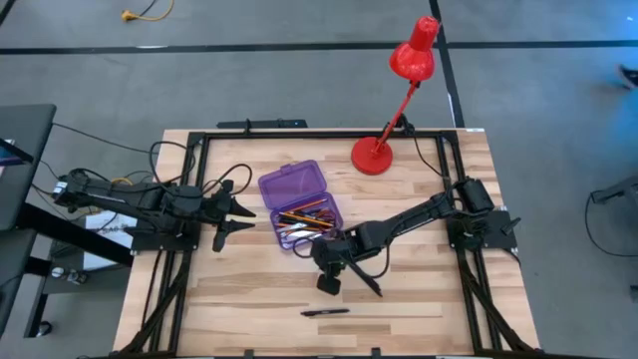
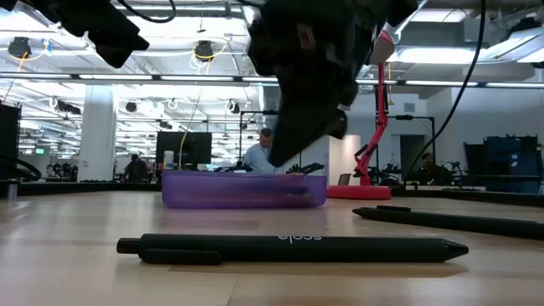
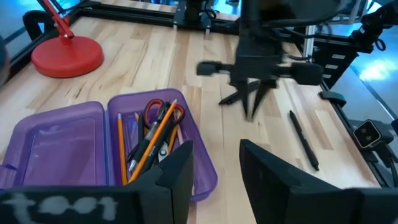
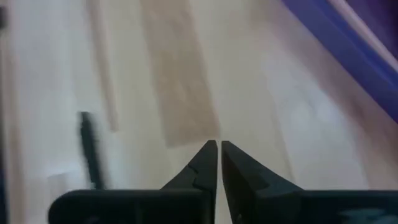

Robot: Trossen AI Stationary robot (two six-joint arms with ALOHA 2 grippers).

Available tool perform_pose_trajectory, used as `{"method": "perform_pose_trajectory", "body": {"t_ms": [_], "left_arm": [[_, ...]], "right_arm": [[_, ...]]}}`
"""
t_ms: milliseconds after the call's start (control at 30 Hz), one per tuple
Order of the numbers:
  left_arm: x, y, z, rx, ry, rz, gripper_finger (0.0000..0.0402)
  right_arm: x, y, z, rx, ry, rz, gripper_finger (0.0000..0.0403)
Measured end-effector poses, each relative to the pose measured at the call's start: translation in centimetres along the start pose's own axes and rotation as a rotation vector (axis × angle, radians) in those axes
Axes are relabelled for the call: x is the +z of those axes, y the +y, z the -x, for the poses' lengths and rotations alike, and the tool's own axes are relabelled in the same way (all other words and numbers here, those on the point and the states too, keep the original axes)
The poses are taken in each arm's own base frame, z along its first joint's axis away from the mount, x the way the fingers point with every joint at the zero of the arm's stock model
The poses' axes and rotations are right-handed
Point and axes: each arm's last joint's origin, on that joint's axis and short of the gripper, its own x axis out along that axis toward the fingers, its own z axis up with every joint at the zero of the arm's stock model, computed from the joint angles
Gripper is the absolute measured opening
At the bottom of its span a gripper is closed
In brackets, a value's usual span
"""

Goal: Pick & place school supplies into a supply box
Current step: Put the black pen into the purple supply box

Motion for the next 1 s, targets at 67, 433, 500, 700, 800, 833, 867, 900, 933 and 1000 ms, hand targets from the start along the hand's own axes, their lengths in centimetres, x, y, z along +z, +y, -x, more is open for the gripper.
{"method": "perform_pose_trajectory", "body": {"t_ms": [67, 433, 500, 700, 800, 833, 867, 900, 933, 1000], "left_arm": [[0.0, 0.0, 0.0, 0.002, 0.003, 0.000, 0.0116], [0.0, 0.0, 0.0, 0.010, -0.001, 0.016, 0.0116], [0.0, 0.0, 0.0, 0.015, -0.002, 0.017, 0.0116], [0.0, 0.1, 0.0, 0.022, -0.003, -0.001, 0.0116], [0.0, 0.1, 0.0, 0.027, -0.004, -0.016, 0.0116], [0.0, 0.1, 0.0, 0.027, -0.005, -0.019, 0.0116], [0.0, 0.1, 0.0, 0.027, -0.008, -0.019, 0.0116], [0.0, 0.1, 0.0, 0.028, -0.008, -0.020, 0.0116], [0.0, 0.1, 0.0, 0.028, -0.007, -0.020, 0.0116], [0.0, 0.1, 0.0, 0.028, -0.008, -0.022, 0.0116]], "right_arm": [[-0.3, -0.8, 0.1, -0.045, 0.049, -0.035, 0.0029], [-4.0, 0.5, 1.7, -0.168, 0.310, -0.155, 0.0142], [-4.5, 1.1, 1.8, -0.165, 0.327, -0.185, 0.0168], [-6.6, 2.2, 1.3, -0.214, 0.404, -0.247, 0.0237], [-7.3, 2.3, 0.8, -0.187, 0.409, -0.284, 0.0242], [-7.6, 2.0, 0.6, -0.190, 0.416, -0.303, 0.0239], [-8.0, 1.8, 0.4, -0.196, 0.428, -0.317, 0.0233], [-8.2, 1.7, 0.3, -0.201, 0.432, -0.329, 0.0225], [-8.3, 1.6, 0.2, -0.197, 0.429, -0.339, 0.0217], [-8.5, 1.5, 0.2, -0.199, 0.430, -0.341, 0.0194]]}}
